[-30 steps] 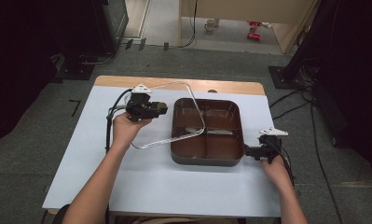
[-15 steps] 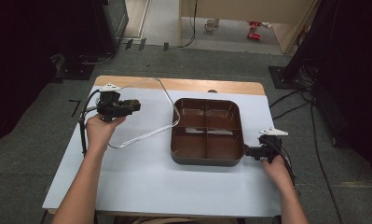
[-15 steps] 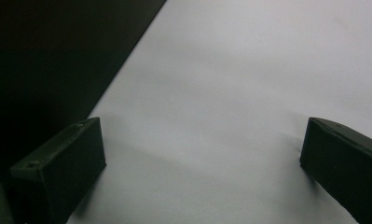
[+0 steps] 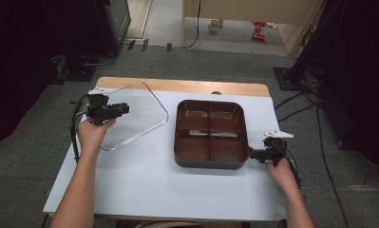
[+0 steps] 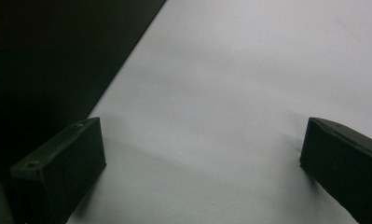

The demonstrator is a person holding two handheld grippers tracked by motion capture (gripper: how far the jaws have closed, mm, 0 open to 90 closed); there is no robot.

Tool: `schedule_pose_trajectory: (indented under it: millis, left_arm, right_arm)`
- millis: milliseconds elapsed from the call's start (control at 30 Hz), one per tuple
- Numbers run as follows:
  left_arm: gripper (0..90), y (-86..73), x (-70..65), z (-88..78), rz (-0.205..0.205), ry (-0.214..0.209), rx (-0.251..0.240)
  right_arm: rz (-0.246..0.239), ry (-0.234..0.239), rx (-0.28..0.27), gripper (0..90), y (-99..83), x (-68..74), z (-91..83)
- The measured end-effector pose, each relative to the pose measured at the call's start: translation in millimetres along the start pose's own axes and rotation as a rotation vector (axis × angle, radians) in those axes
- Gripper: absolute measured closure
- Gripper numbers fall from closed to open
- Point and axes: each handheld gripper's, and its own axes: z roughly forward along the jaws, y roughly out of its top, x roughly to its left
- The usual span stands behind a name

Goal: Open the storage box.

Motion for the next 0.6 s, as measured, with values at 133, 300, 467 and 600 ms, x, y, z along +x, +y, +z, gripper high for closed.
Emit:
schedule_pose_trajectory:
  millis: [133,300,467,600]
  left_arm:
    - [59.3,-7.5,7.5,10.2,-0.013,0.013,0.032]
    - [59.3,-12.8,12.3,19.5,-0.023,0.027,0.065]
    - [59.3,-16.0,15.2,25.5,-0.034,0.029,0.092]
    - [59.3,-17.8,15.8,30.1,-0.022,0.039,0.119]
  right_arm:
    - [0.0,0.0,0.0,0.0,0.0,0.0,0.0]
    - [0.0,0.0,0.0,0.0,0.0,0.0,0.0]
    - [0.0,-0.001,0.0,0.0,0.0,0.0,0.0]
    - [0.0,-0.001,0.0,0.0,0.0,0.1,0.0]
